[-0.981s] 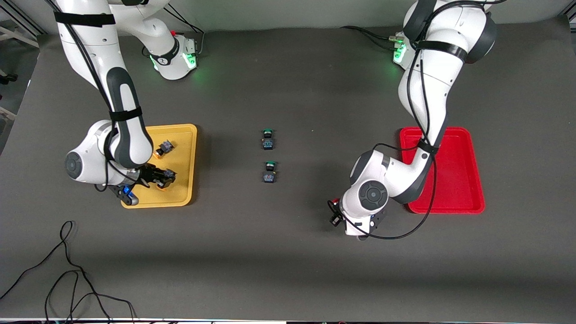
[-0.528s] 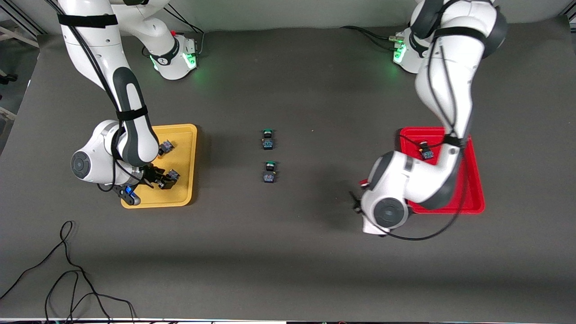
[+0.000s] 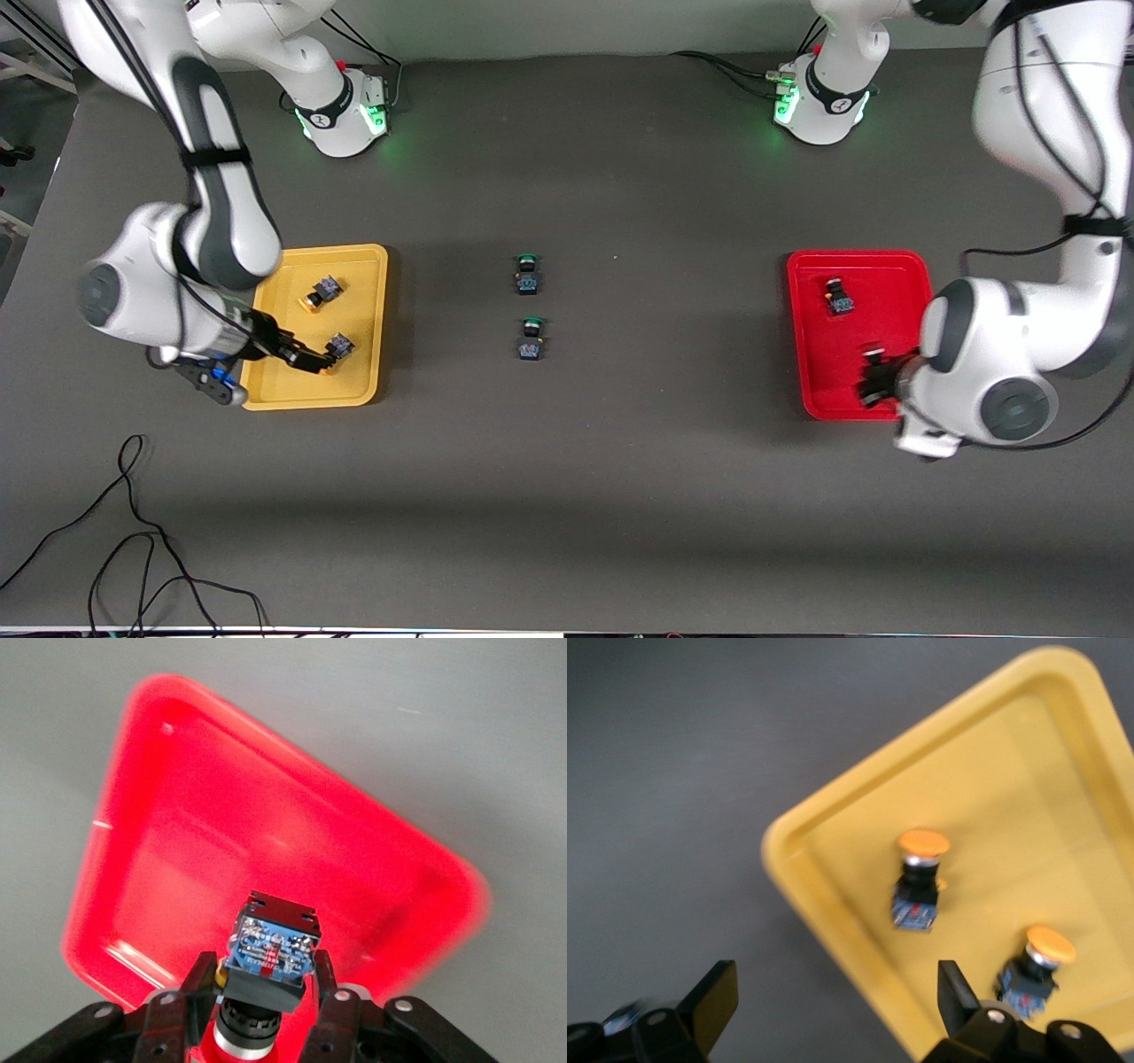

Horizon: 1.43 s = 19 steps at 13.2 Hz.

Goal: Place red and yellow buttons in trays

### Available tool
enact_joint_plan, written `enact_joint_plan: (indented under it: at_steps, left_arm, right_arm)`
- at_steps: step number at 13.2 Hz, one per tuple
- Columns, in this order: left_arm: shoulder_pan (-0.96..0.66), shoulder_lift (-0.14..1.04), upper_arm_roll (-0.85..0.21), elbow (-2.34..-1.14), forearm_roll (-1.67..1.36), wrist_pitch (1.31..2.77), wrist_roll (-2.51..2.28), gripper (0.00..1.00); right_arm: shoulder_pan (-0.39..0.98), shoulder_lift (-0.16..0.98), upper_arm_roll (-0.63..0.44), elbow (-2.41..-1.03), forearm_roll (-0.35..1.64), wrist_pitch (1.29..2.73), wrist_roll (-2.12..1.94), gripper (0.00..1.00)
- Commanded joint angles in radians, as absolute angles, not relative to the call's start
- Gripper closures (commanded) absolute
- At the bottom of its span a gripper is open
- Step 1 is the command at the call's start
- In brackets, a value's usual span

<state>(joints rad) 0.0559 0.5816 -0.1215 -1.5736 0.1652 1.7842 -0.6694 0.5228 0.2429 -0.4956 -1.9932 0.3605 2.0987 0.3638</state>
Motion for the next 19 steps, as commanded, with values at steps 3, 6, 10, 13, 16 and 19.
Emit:
enact_joint_plan:
  at_steps: [3, 6, 10, 13, 16, 19]
  left_arm:
    - [0.116, 0.532, -0.133, -1.804, 0.213, 2.024, -0.542, 1.00]
    - [0.143, 0.542, -0.133, -1.819, 0.215, 2.045, -0.469, 0.01]
    - [0.143, 0.471, -0.135, -1.795, 0.210, 1.968, -0.475, 0.00]
    - [0.140, 0.309, -0.143, -1.793, 0.199, 1.869, -0.476, 0.00]
    - [0.133, 0.184, -0.143, -1.777, 0.169, 1.829, -0.466, 0.00]
    - [0.118, 0.166, -0.147, -1.668, 0.161, 1.731, -0.428, 0.00]
  right_arm:
    - [0.324, -0.062, -0.223, -1.980, 0.102, 1.968, 0.384, 0.00]
    - [0.168, -0.198, -0.051, -1.974, 0.052, 1.882, 0.269, 0.00]
    - [0.144, -0.209, -0.064, -1.878, 0.044, 1.753, 0.152, 0.00]
    - [0.147, -0.190, -0.087, -1.852, 0.044, 1.743, 0.130, 0.00]
    - [0.152, -0.181, -0.086, -1.836, 0.043, 1.713, 0.132, 0.00]
    - [0.152, -0.181, -0.084, -1.826, 0.034, 1.710, 0.132, 0.00]
